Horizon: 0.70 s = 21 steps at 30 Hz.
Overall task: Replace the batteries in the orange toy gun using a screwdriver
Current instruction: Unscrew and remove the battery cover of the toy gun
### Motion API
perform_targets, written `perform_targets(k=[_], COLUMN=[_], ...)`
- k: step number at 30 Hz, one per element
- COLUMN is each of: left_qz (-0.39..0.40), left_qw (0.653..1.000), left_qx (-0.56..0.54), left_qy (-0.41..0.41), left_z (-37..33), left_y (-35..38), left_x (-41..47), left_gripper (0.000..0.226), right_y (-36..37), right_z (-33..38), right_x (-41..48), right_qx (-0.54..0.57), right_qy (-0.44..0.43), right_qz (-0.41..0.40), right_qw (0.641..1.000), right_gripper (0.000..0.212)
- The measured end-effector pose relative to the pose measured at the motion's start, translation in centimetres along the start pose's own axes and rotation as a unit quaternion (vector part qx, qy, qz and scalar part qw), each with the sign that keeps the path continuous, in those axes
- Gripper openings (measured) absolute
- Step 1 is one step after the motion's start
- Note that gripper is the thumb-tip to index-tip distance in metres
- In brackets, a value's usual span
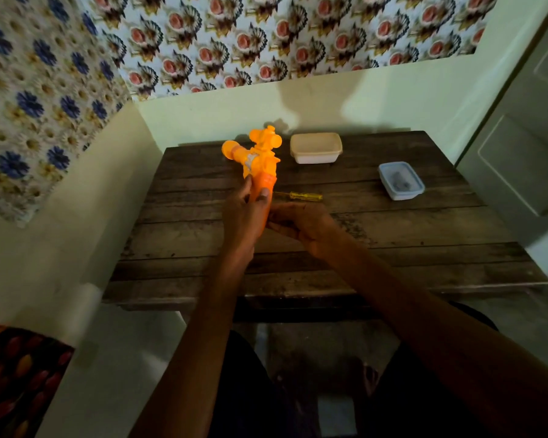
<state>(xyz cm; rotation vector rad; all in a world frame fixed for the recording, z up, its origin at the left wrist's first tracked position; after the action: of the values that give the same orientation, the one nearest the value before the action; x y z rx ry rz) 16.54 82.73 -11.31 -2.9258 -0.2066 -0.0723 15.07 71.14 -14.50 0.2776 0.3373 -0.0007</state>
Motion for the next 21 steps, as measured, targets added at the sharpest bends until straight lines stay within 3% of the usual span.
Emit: perform_targets(k=[3, 5, 6, 8, 11, 13, 18, 20, 21], left_qz=[0.009, -0.006, -0.02, -0.048, -0.071, -0.081, -0.086, -0.085, -0.086], left_qw=[0.998, 0.993, 0.987, 0.972, 0.939, 0.917, 0.876, 0.87, 0.868], left_qx=[-0.051, -0.111, -0.148, -0.216, -0.329, -0.383, -0.466, -0.477, -0.481], left_qy=[-0.022, -0.046, -0.059, -0.077, -0.076, -0.078, -0.087, -0.09, -0.09], left_z=[0.6, 1.3, 1.7, 2.5, 3.8, 4.1, 5.1, 5.9, 6.3], left_y=[0.0, -0.2, -0.2, -0.4, -1.0, -1.5, -2.0, -2.1, -2.3], left_x=[0.1, 0.1, 0.0, -0.4, -0.7, -1.0, -2.2, -2.3, -2.4], left_gripper=[0.058, 0.062, 0.061, 0.06, 0.056, 0.05, 0.048, 0.049, 0.05], right_y=[-0.3, -1.0, -1.5, -2.3, -3.2, -3.7, -3.3, -3.0, -2.8], right_z=[0.3, 0.8, 1.2, 2.0, 1.9, 1.3, 1.0, 1.0, 1.1], right_x=[0.0, 0.1, 0.3, 0.8, 3.2, 4.9, 6.3, 6.0, 5.7], right_qx=[0.007, -0.106, -0.244, -0.475, -0.636, -0.701, -0.733, -0.713, -0.682], right_qy=[0.003, -0.026, -0.072, -0.164, -0.182, -0.134, -0.117, -0.125, -0.133], right_qz=[0.004, -0.045, -0.096, -0.172, -0.204, -0.18, -0.175, -0.173, -0.163], right_qw=[1.0, 0.993, 0.962, 0.848, 0.721, 0.677, 0.647, 0.668, 0.7], right_gripper=[0.022, 0.019, 0.019, 0.022, 0.037, 0.049, 0.034, 0.026, 0.02])
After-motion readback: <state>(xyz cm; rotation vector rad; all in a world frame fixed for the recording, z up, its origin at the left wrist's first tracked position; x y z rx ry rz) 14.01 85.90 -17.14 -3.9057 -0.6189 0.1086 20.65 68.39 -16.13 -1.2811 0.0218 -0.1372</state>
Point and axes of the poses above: each hand's wrist, its own x-axis towards the middle knuckle, its own y-axis out of the palm, z = x × y, the point moved 3 cm from there along x, towards the middle knuckle, and after that the axes turned 7 degrees about -x, right-handed, at the moved point
